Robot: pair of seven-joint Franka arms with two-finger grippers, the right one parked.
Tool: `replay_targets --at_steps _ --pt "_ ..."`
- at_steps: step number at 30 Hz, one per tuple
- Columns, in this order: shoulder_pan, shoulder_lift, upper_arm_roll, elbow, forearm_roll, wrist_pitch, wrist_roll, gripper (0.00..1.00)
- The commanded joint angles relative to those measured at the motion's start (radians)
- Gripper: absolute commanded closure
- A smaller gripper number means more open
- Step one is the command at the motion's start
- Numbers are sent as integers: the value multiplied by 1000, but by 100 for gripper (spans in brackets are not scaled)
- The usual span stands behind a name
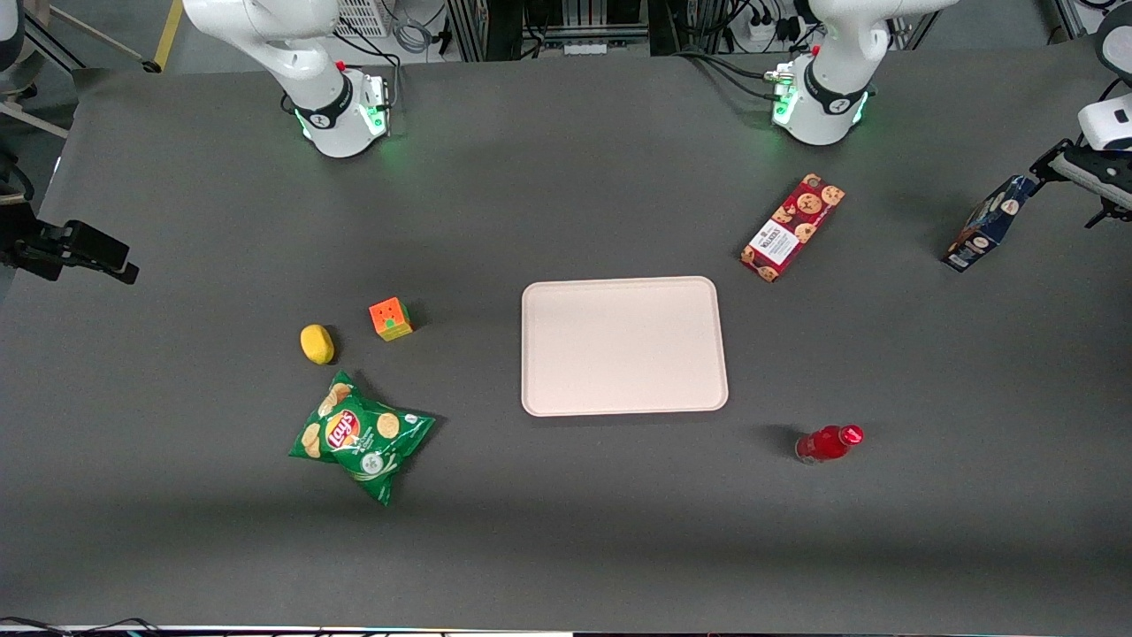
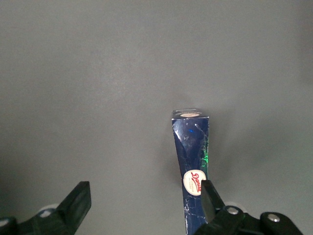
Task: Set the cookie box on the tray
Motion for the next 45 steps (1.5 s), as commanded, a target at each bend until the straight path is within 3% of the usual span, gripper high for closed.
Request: replay_targets --at_steps 1,7,16,25,32,45 --pt "20 36 47 -28 2 17 21 0" --pt "71 37 52 -71 -2 2 12 0" --pt "55 40 47 -79 -24 -38 -126 0" --pt "3 94 47 -89 -24 40 -242 0" --pt "-11 160 47 -89 -24 138 -244 0" --pt "-11 203 47 -98 -31 152 -256 0"
